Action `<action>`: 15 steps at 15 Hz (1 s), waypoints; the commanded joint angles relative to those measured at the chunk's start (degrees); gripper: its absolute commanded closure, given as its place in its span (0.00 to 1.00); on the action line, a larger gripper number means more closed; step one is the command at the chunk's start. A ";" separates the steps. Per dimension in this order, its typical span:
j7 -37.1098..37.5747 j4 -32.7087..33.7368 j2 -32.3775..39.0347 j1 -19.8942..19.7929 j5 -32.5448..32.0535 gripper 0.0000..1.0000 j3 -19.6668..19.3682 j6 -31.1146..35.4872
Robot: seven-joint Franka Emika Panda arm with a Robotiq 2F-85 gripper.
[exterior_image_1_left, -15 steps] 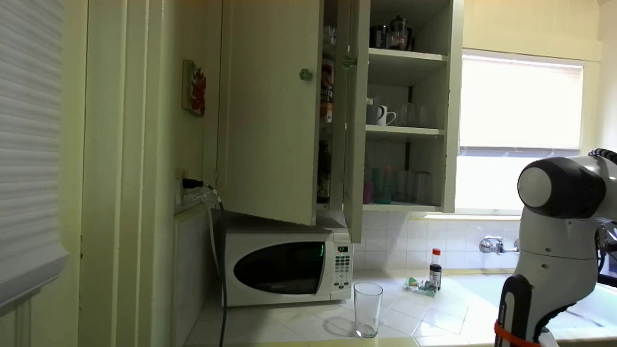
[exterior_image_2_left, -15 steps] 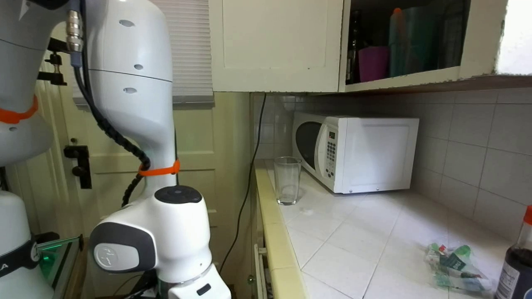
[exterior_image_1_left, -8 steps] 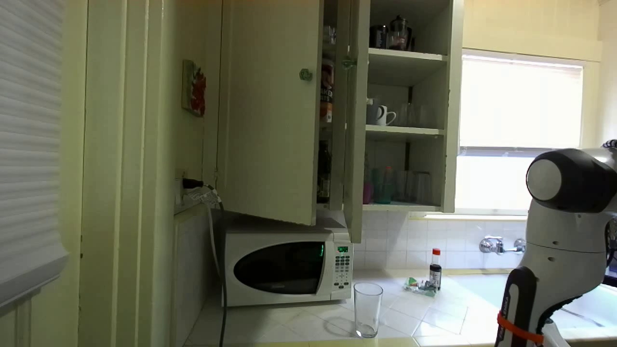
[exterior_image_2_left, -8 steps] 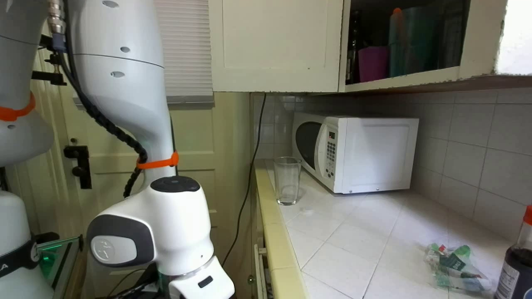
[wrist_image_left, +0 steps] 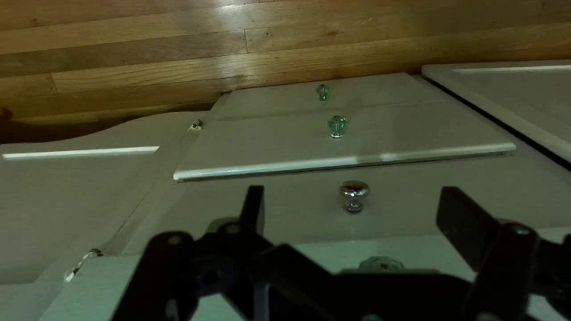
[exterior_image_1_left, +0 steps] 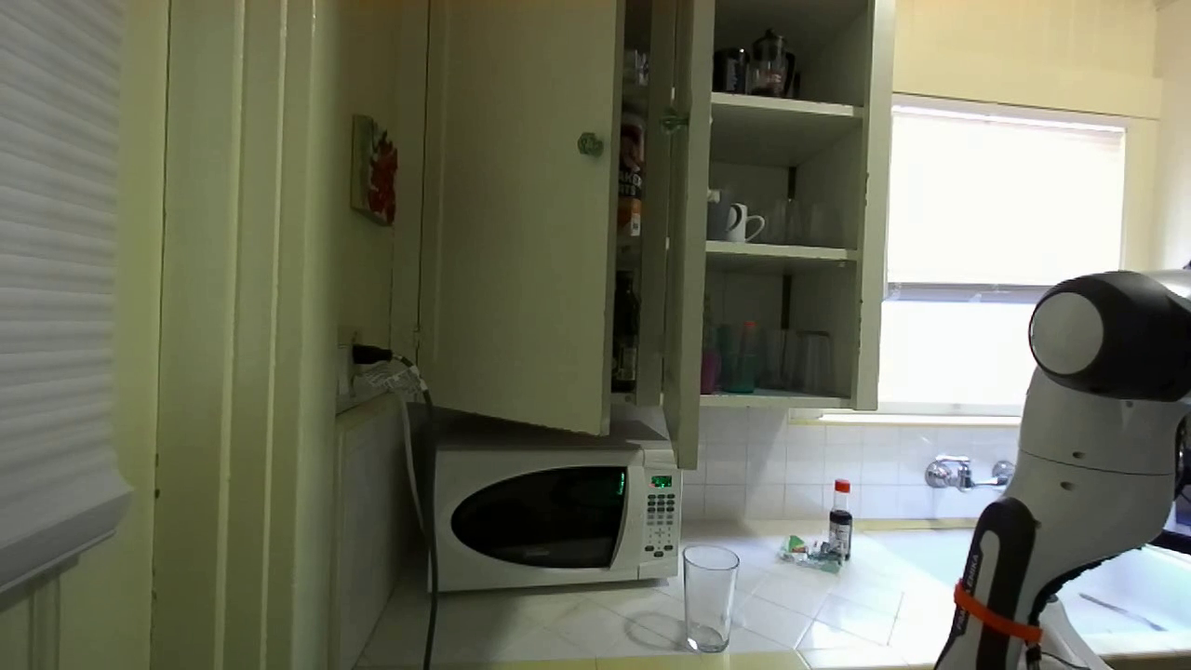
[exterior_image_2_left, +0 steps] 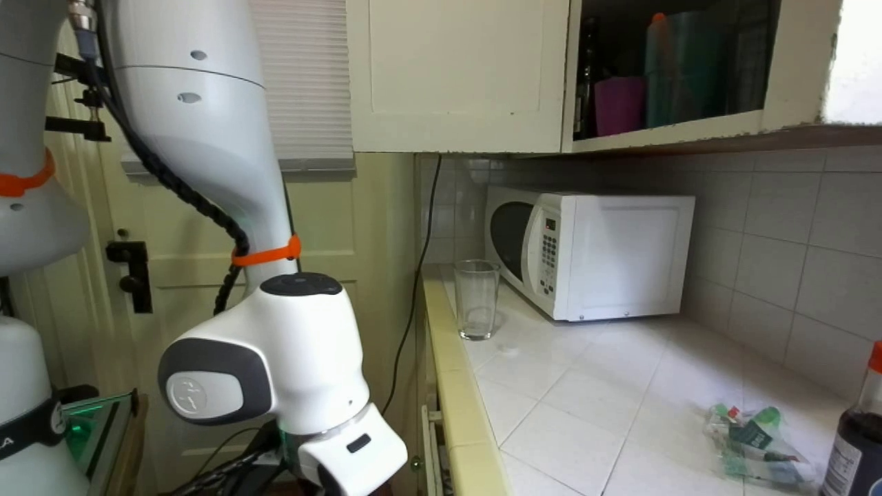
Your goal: Close the cabinet door on the left then open the topmost drawer.
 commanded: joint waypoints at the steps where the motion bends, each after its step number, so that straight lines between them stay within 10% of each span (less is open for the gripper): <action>1: 1.46 2.83 -0.17 -2.67 0.10 0.00 3.66 -2.40; 12: 0.70 9.22 3.40 0.42 3.09 0.00 2.97 -7.76; 15: 0.92 9.44 4.30 0.56 3.98 0.26 3.37 -7.15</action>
